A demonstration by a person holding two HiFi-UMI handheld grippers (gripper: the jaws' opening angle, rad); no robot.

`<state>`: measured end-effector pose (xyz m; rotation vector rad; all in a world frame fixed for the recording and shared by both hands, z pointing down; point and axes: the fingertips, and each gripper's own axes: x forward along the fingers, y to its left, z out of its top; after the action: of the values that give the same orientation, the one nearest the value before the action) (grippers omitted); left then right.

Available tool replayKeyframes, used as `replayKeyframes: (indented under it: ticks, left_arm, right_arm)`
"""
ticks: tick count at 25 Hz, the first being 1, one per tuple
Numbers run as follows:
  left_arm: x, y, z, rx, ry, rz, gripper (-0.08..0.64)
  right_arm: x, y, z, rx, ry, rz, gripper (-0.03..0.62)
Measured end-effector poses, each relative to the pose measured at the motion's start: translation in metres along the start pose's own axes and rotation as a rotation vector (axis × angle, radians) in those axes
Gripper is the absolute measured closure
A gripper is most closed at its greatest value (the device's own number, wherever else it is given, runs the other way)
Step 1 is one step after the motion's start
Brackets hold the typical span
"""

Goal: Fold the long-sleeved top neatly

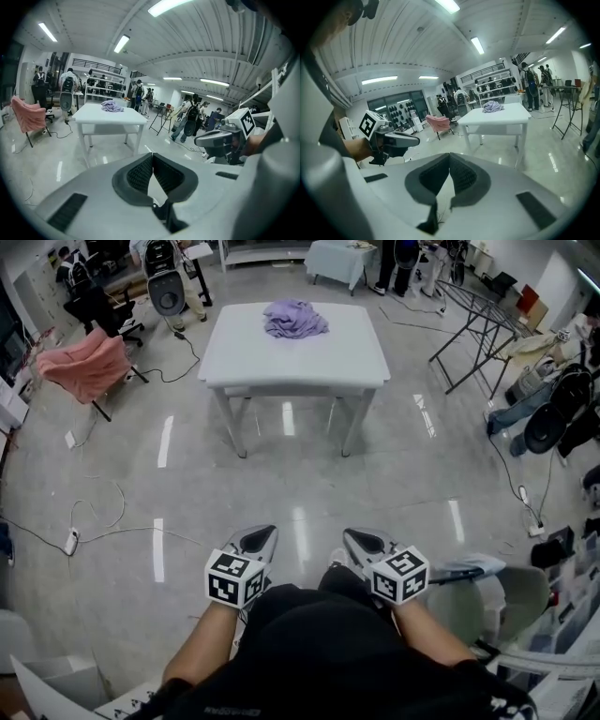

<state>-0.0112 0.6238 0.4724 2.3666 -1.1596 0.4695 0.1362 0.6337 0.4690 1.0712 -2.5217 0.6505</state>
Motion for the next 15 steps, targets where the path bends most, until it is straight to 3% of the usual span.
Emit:
replayKeyframes:
  ticks: [8, 15]
  left_arm:
    - [0.028, 0.015, 0.008, -0.009, 0.019, 0.006, 0.555]
    - [0.062, 0.051, 0.040, -0.007, 0.037, 0.029, 0.555]
  right_arm:
    - [0.027, -0.027, 0.009, 0.028, 0.017, 0.013, 0.588]
    - [0.075, -0.064, 0.050, 0.034, -0.006, 0.036, 0.588]
